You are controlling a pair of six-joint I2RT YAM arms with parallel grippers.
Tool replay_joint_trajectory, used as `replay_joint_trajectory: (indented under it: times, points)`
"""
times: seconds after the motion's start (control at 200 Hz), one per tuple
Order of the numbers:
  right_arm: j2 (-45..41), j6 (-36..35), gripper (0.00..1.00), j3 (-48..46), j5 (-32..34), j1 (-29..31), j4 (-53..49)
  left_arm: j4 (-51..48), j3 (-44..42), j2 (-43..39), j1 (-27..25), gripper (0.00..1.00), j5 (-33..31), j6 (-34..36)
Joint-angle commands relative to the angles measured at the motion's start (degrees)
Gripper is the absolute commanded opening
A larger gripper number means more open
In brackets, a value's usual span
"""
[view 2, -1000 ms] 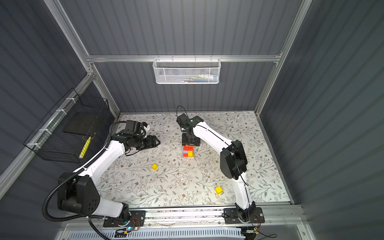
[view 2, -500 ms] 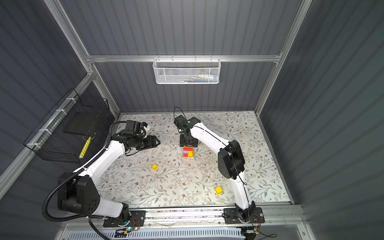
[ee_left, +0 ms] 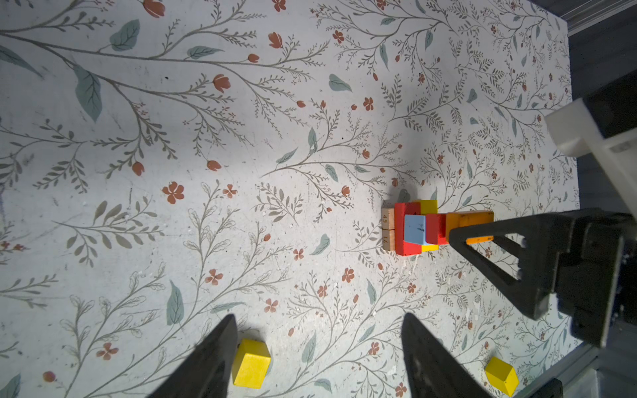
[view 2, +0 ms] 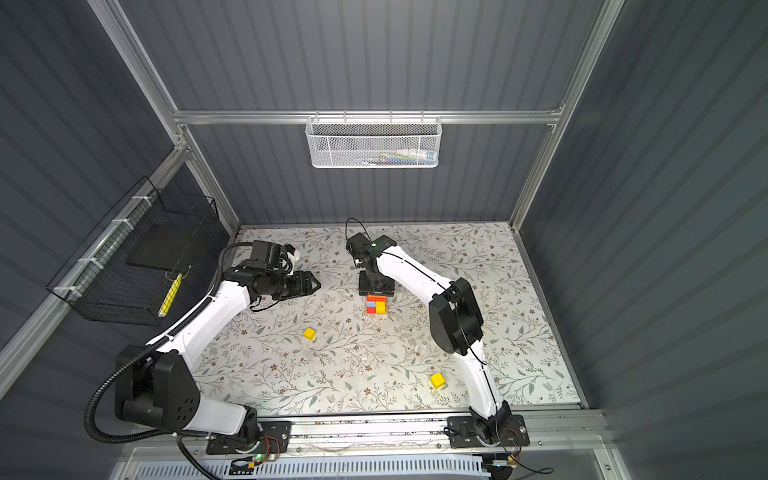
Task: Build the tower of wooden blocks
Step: 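Lower the orange bar onto the stack top with the right gripper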
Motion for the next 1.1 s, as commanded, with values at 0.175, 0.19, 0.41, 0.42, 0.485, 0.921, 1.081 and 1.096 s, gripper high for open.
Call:
replay_joint_trajectory:
  times: [0.175, 0.19, 0.41, 0.42, 0.485, 0.921, 1.081, 1.096]
  points:
    - [0.8, 1.2, 0.47, 1.6, 1.0, 0.2, -1.5, -0.9, -0.3, 0.3, 0.6, 0.75, 0.3, 1.4]
    - [0.8, 1.2, 0.48, 1.6, 1.0, 0.2, -1.6, -0.9, -0.3, 0.3, 0.6, 0.75, 0.3, 1.4]
    - [0.9, 1.3, 0.50, 1.7, 1.0, 0.2, -1.4, -0.9, -0.4, 0.3, 0.6, 0.75, 0.3, 1.3]
    - [0.9, 1.3, 0.50, 1.7, 1.0, 0.2, -1.4, -0.8, -0.3, 0.4, 0.6, 0.75, 0.3, 1.4]
    - [1.0, 1.3, 0.51, 1.7, 1.0, 0.2, -1.3, -0.9, -0.3, 0.4, 0.6, 0.75, 0.3, 1.4]
    - [1.4, 1.2, 0.54, 2.1, 0.5, 0.2, -1.5, -0.9, -0.6, 0.2, 0.6, 0.75, 0.2, 1.4]
    - [1.7, 1.2, 0.56, 2.2, 0.3, 0.2, -1.6, -0.7, -0.6, 0.3, 0.6, 0.75, 0.2, 1.4]
    - [1.7, 1.2, 0.56, 2.2, 0.4, 0.2, -1.5, -0.7, -0.6, 0.3, 0.6, 0.75, 0.2, 1.4]
